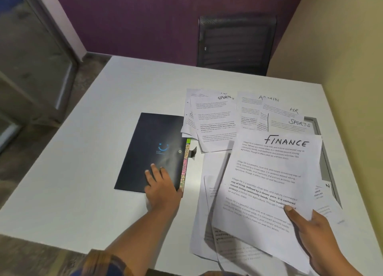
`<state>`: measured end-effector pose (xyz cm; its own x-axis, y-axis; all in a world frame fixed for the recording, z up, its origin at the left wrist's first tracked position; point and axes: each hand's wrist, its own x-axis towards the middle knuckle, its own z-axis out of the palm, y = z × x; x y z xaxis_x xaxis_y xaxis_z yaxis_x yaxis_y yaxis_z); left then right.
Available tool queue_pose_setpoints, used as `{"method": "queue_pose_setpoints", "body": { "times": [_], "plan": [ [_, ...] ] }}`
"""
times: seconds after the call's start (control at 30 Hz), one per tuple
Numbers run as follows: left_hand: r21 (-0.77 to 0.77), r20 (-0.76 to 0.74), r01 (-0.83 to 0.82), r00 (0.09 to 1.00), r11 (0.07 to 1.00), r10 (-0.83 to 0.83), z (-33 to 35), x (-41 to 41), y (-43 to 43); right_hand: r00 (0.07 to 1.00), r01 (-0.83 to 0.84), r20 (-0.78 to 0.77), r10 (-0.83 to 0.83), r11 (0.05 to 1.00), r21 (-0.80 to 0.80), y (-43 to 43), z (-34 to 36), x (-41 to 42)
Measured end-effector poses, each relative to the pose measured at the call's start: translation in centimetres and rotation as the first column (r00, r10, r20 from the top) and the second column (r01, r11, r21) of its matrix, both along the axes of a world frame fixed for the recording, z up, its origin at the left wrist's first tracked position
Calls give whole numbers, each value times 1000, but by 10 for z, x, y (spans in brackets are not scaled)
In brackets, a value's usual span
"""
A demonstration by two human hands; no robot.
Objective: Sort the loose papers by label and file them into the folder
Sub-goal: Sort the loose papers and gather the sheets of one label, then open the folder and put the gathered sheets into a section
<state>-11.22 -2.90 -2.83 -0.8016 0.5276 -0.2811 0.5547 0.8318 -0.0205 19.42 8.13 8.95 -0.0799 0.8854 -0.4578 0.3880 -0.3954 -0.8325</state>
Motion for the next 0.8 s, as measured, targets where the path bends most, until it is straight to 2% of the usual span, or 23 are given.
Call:
{"method": "queue_pose_setpoints", "body": {
  "times": [0.07,0.17,0.27,0.37,0.5,0.57,0.7,0.8],
  "plan": [
    [-26,-39,52,998,998,-53,-1,-4,4,1000,2,-14,-2,1000,-8,-1,2,0],
    [-66,-21,129,991,989,-130,0,-5,16,1000,-11,-8,11,1000,4,-3,2,2],
    [-85,64,208,977,974,-203,5,-11,29,1000,-12,-7,12,1000,16,-3,3,4],
    [-204,141,308,949,929,-283,22,-24,34,1000,-24,-4,24,999,27,-4,6,6],
    [-309,84,313,950,898,-302,60,-41,24,997,-67,31,66,997,40,-1,7,4],
    [-284,29,287,956,915,-290,78,-49,17,994,-98,47,95,994,50,1,9,1],
    [-125,-65,166,982,978,-175,108,-62,0,991,-121,64,116,990,72,3,15,-12],
    [-96,-120,151,980,984,-162,120,-65,-15,991,-128,50,125,990,68,5,19,-23]
  ]
}}
